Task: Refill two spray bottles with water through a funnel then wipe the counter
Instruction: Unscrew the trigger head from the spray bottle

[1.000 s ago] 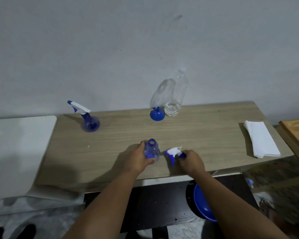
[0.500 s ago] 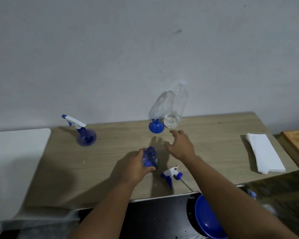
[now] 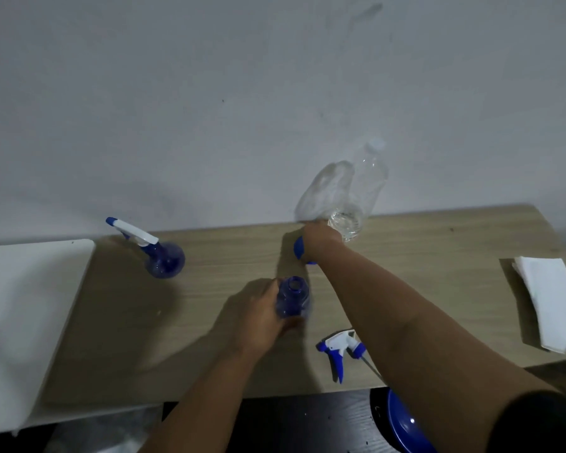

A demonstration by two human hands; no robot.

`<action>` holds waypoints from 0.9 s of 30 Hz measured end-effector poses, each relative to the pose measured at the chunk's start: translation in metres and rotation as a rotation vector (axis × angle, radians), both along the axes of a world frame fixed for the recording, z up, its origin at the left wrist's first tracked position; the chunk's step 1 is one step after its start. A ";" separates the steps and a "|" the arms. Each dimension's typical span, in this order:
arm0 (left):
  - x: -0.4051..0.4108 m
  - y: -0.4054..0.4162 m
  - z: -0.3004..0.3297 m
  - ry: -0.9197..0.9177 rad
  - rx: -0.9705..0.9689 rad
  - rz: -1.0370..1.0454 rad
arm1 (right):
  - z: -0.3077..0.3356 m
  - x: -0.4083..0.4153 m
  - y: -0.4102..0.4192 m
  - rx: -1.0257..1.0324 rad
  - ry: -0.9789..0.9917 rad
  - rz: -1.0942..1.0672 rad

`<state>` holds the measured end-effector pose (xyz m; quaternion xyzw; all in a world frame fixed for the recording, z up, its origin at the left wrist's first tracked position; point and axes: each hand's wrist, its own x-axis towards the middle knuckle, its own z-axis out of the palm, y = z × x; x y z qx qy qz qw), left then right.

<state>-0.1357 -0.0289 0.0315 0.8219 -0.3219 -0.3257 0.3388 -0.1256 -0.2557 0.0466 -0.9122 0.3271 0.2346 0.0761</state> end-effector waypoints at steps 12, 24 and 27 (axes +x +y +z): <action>-0.009 0.007 0.010 0.024 -0.043 0.032 | 0.054 -0.042 0.005 0.538 -0.527 -0.478; -0.035 0.018 0.019 0.017 -0.013 0.041 | 0.099 -0.128 0.114 0.971 -1.294 -0.565; -0.037 0.018 0.026 0.025 0.000 0.025 | 0.089 -0.136 0.127 0.992 -1.372 -0.574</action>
